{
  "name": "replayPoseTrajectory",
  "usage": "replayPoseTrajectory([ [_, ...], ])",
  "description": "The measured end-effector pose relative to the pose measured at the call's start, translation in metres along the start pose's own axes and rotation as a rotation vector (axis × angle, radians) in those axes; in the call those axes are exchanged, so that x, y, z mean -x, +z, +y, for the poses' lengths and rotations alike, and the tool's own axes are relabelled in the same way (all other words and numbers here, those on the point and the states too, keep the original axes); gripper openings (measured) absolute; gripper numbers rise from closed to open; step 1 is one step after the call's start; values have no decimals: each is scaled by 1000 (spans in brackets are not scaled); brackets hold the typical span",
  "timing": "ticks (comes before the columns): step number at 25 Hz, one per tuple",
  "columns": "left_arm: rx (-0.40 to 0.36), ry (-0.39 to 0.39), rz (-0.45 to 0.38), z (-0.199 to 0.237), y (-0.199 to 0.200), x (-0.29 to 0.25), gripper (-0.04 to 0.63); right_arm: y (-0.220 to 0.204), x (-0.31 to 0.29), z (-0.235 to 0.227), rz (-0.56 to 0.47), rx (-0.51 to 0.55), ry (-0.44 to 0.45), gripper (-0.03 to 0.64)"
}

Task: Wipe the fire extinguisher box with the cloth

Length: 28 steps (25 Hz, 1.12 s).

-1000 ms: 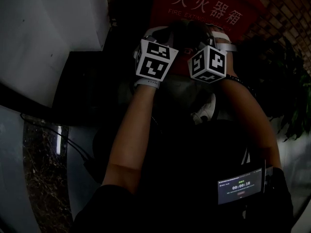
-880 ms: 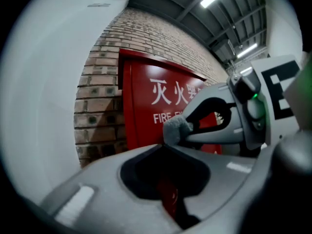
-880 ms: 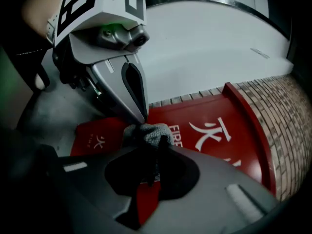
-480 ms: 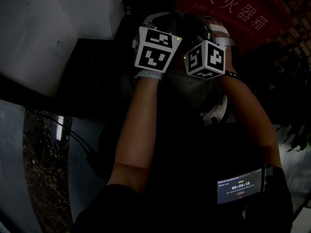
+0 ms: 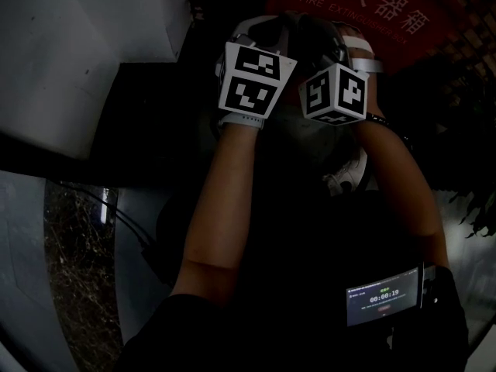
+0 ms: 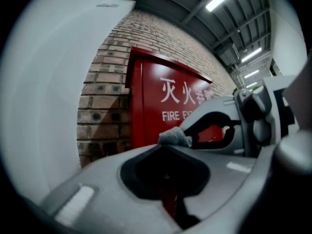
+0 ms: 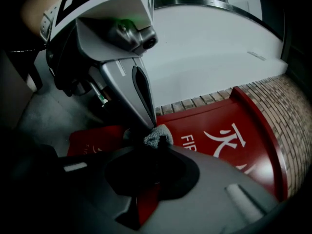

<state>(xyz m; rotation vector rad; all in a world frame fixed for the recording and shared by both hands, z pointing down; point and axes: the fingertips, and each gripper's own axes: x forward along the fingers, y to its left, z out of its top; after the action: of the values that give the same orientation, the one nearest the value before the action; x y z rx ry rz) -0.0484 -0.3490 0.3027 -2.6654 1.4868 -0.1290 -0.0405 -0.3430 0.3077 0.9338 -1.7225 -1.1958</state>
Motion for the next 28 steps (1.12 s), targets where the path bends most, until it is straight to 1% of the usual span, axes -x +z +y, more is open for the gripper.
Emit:
replayPoseTrajectory([
  [5,12,-29,-28,-21,1,-9,3,-19,12,-3,15,-8,-41,32],
  [12,10,-56,-51,-51,-2,-24,3,-48,26,-5,42,33,-113,33],
  [18,-10,-110,-27,-89,-8,-39,3,-80,40,-4,84,51,-158,32],
  [24,0,-122,-36,-116,-11,-49,3,-112,52,3,135,1,-142,32],
  [28,-22,-160,-42,-135,-12,-56,3,-137,61,5,161,-62,-139,34],
])
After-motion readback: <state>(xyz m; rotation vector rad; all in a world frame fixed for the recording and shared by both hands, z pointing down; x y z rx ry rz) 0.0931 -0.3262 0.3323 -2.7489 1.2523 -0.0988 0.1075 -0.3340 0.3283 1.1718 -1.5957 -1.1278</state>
